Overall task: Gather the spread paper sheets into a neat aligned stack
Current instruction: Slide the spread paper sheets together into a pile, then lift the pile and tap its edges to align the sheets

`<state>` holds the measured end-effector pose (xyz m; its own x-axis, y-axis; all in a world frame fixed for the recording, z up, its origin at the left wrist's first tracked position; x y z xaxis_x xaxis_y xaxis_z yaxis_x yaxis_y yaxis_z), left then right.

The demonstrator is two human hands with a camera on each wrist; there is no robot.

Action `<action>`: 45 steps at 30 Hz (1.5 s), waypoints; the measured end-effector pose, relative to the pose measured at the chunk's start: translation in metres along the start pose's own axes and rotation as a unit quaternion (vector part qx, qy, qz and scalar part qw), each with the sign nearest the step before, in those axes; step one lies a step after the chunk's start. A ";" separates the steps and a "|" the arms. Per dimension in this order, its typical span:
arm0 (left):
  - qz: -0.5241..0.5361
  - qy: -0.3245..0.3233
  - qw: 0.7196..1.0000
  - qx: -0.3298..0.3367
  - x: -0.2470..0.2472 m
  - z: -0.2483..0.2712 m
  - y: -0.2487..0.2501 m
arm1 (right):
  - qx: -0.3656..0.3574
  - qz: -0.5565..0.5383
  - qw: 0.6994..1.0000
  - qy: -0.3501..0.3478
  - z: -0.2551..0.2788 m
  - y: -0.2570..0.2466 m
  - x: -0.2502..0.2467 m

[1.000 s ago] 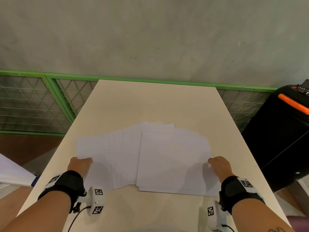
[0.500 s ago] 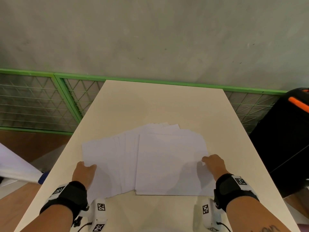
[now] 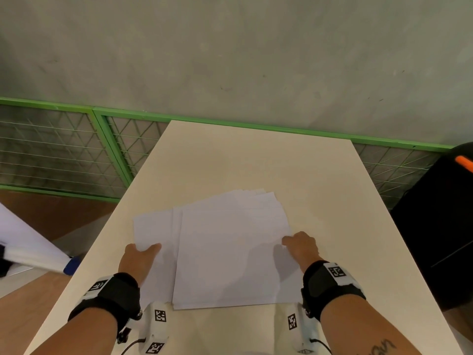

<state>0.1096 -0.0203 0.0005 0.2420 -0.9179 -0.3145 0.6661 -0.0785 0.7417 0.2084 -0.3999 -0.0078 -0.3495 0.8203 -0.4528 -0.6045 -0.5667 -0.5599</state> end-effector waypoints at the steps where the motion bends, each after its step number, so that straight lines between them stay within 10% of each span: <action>1: -0.001 0.002 1.000 -0.001 -0.001 0.000 0.000 | -0.007 -0.012 1.000 -0.023 -0.003 -0.003 0.006; 18: 0.012 -0.014 1.000 0.000 -0.006 -0.008 -0.009 | -0.046 -0.023 0.986 -0.158 0.009 -0.041 0.050; 33: 0.182 -0.199 0.963 -0.015 0.006 0.007 -0.032 | -0.008 -0.065 0.993 -0.103 0.013 -0.018 0.036; 45: 0.103 -0.211 0.972 0.004 0.037 0.011 -0.005 | -0.020 -0.026 0.998 -0.049 0.002 -0.002 0.019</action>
<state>0.1076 -0.0584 -0.0082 0.0564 -0.9922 0.1108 0.6287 0.1215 0.7681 0.2019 -0.3827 -0.0139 -0.3878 0.8517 -0.3525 -0.5952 -0.5234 -0.6098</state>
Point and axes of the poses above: each hand's wrist, its own z-axis away from the middle knuckle, its own x-axis out of the palm, y = z × x, the point moved 6 cm from there along -z, towards the middle knuckle, and after that the axes turned 14 degrees about -y, right-handed, at the moved point
